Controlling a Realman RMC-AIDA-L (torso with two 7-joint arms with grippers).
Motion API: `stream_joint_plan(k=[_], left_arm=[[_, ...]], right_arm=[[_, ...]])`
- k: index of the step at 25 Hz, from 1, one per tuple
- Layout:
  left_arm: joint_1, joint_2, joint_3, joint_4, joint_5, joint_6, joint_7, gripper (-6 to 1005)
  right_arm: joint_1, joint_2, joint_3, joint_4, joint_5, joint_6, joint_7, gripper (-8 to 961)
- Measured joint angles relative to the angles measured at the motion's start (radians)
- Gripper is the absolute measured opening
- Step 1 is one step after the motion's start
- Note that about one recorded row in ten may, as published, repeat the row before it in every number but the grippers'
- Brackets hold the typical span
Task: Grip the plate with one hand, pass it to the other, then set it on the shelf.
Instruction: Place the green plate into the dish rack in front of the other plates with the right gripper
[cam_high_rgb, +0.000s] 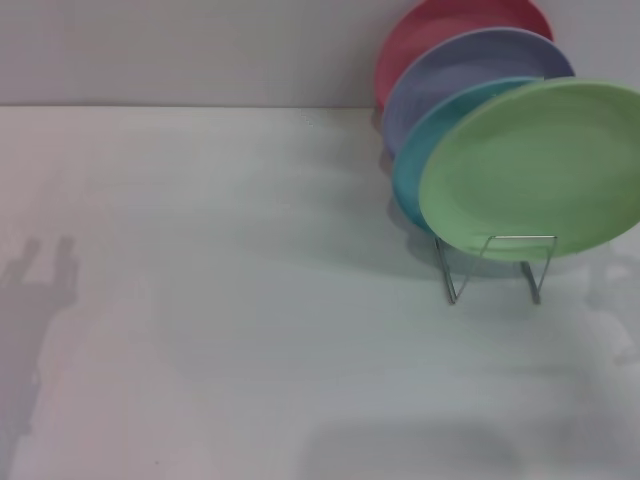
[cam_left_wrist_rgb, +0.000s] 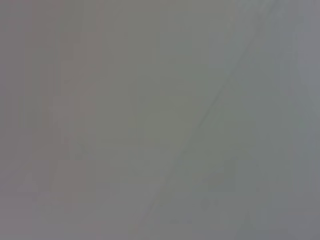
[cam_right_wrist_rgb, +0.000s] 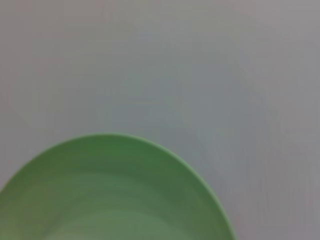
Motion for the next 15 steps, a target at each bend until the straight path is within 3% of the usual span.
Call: stream_joint_plan(k=[15], left_arm=[[0.012,0.0,0.003,0.006,0.0,0.016,-0.007,460]], right_arm=[[0.009,0.002,-0.011,0.002,-0.006,0.04,-0.104,16]])
